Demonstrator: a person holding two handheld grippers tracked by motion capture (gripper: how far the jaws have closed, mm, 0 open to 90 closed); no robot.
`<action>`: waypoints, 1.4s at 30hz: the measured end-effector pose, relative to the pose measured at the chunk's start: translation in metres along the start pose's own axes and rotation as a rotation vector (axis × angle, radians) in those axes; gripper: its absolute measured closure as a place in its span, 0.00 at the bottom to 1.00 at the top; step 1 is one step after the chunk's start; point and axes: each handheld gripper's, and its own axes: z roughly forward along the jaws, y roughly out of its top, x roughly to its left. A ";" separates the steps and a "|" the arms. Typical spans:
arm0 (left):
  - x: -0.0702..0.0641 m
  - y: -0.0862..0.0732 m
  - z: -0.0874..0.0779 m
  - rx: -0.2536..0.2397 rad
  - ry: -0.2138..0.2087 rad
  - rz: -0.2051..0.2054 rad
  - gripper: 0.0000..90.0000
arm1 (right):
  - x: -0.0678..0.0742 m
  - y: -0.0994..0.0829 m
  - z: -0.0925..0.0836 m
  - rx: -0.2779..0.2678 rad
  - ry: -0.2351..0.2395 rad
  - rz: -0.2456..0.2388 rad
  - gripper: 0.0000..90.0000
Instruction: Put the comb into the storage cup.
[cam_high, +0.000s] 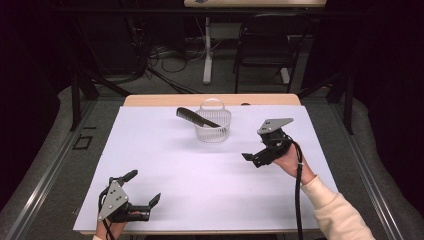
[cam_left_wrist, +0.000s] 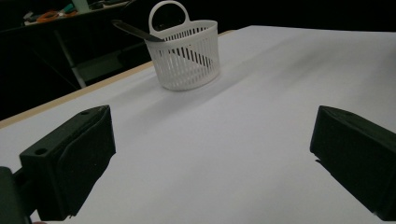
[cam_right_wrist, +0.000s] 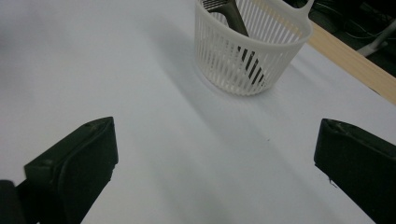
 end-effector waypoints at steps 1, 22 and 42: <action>0.000 0.000 0.000 0.000 0.000 -0.001 0.00 | 0.001 -0.002 -0.002 0.002 0.000 0.001 0.00; 0.000 0.000 0.000 0.001 0.001 -0.001 0.00 | 0.026 -0.045 -0.021 -0.026 -0.040 0.001 0.00; -0.001 0.000 0.001 0.008 0.001 0.000 0.00 | 0.042 -0.098 -0.037 -0.079 -0.110 0.030 0.00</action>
